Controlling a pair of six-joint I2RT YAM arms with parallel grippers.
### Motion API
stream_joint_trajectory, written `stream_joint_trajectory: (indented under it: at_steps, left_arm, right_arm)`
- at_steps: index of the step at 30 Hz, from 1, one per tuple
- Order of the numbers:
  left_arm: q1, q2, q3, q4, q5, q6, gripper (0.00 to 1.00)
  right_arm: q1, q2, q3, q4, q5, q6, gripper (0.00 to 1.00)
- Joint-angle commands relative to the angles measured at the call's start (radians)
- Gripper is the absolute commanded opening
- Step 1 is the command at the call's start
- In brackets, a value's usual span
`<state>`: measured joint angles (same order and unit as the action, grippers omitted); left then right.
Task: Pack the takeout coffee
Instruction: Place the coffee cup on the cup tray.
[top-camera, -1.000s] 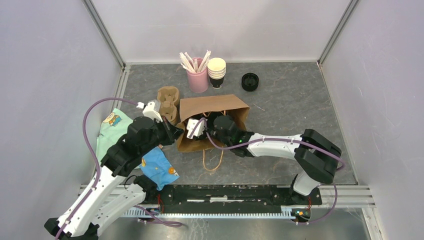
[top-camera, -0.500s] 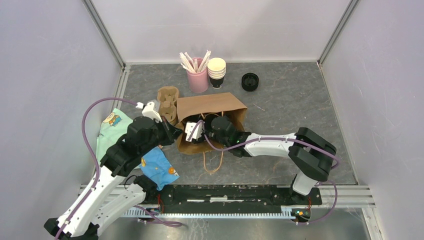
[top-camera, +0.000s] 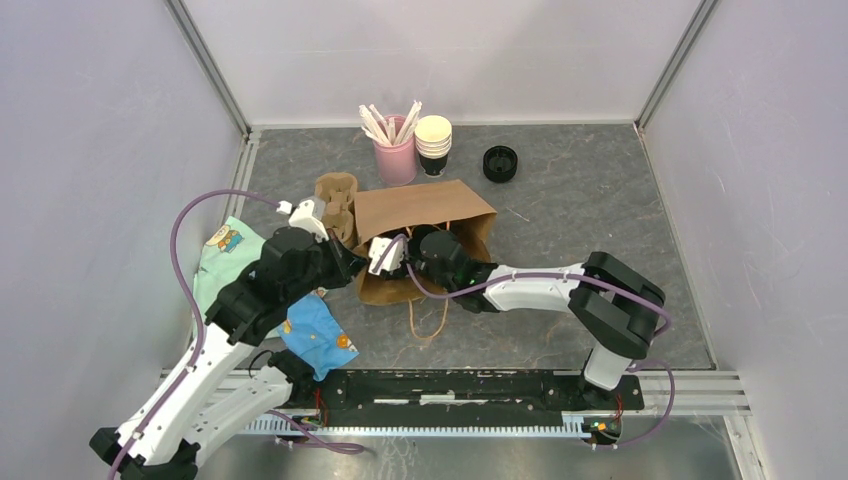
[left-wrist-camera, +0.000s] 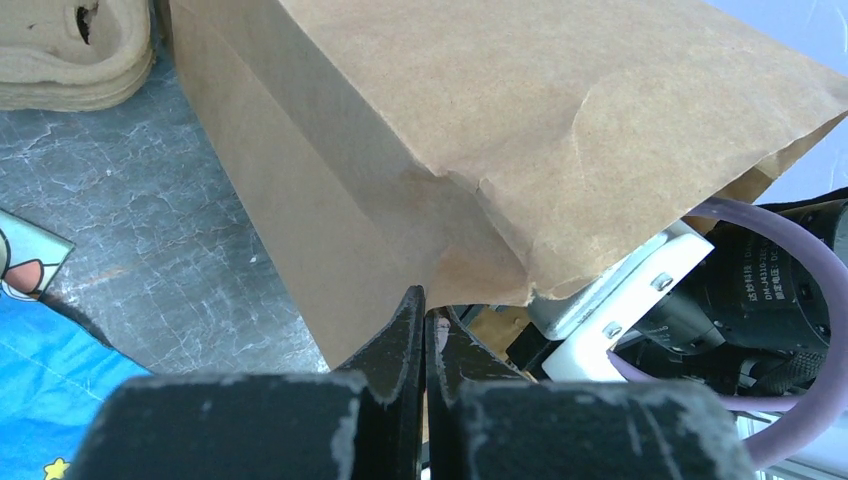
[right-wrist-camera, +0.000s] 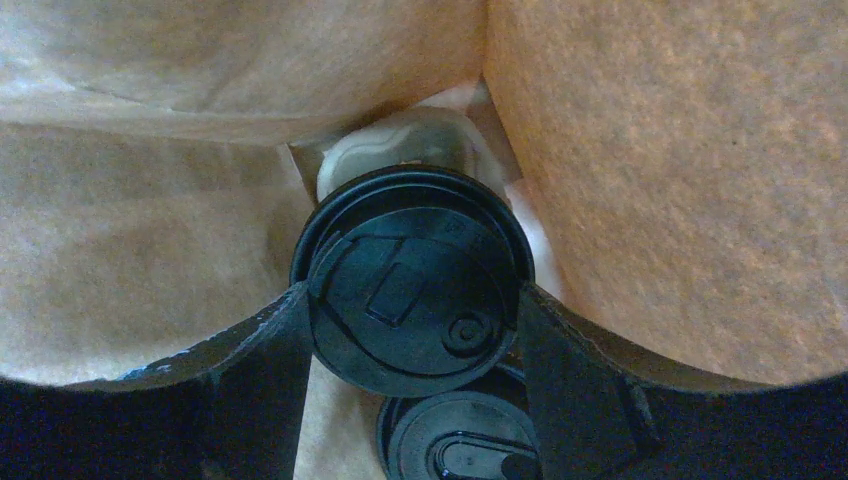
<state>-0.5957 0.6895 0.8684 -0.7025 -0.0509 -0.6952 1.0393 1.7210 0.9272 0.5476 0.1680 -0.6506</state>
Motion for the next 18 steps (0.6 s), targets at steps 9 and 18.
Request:
stream_joint_trajectory:
  at_steps: [9, 18]
  left_arm:
    - [-0.001, 0.086, 0.115, 0.026, 0.157, -0.014, 0.02]
    - [-0.001, 0.098, 0.094, 0.045, 0.231, -0.052, 0.02]
  right_arm:
    - [0.013, -0.191, -0.004, -0.195, 0.059, 0.106, 0.00]
    - [0.025, -0.237, -0.096, -0.117, 0.002, 0.140, 0.00]
